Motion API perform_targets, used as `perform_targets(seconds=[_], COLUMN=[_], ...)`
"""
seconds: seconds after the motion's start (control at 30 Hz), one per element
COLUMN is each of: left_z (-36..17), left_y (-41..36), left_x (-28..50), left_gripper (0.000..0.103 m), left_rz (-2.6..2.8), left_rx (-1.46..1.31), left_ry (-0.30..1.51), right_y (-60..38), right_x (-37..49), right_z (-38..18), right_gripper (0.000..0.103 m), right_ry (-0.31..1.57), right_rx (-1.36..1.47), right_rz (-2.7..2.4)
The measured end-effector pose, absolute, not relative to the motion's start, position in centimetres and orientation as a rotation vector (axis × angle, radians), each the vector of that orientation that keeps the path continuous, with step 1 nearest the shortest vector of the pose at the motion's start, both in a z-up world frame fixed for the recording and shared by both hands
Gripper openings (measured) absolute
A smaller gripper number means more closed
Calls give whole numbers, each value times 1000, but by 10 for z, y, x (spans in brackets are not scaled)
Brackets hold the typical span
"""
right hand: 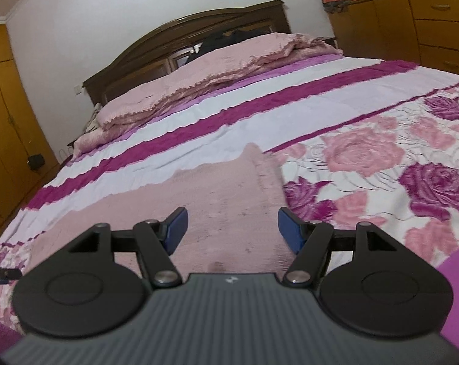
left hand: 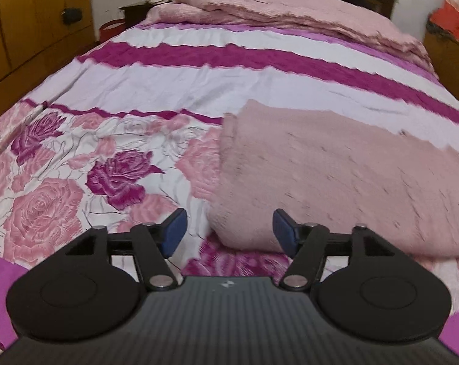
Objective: Fold small clothes
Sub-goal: 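Move the right gripper to the side edge of the folded cardigan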
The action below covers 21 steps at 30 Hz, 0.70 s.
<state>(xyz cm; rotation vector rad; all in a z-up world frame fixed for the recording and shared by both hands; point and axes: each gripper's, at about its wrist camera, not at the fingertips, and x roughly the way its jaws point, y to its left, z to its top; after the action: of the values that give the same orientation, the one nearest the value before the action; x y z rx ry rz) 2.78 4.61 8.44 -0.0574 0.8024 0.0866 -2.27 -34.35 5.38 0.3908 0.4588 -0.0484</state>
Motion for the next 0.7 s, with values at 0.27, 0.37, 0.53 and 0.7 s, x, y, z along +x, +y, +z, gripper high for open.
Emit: perform_targets(seconds=[0.27, 0.37, 0.53, 0.7], left_z=[81, 74, 62, 53], left_y=[3, -12, -31, -39], left_x=[21, 22, 24, 25], left_gripper=[78, 79, 80, 80], left_rz=[5, -7, -34, -39], left_rx=[-20, -7, 21, 26], left_ry=[849, 871, 911, 941], right_y=[-369, -375, -377, -376], right_x=[-26, -25, -13, 7], right_z=[47, 46, 44, 25], right_gripper=[68, 81, 81, 81], right_ry=[498, 496, 523, 602], right_rx=[489, 537, 534, 553], right_rz=[-51, -28, 14, 17])
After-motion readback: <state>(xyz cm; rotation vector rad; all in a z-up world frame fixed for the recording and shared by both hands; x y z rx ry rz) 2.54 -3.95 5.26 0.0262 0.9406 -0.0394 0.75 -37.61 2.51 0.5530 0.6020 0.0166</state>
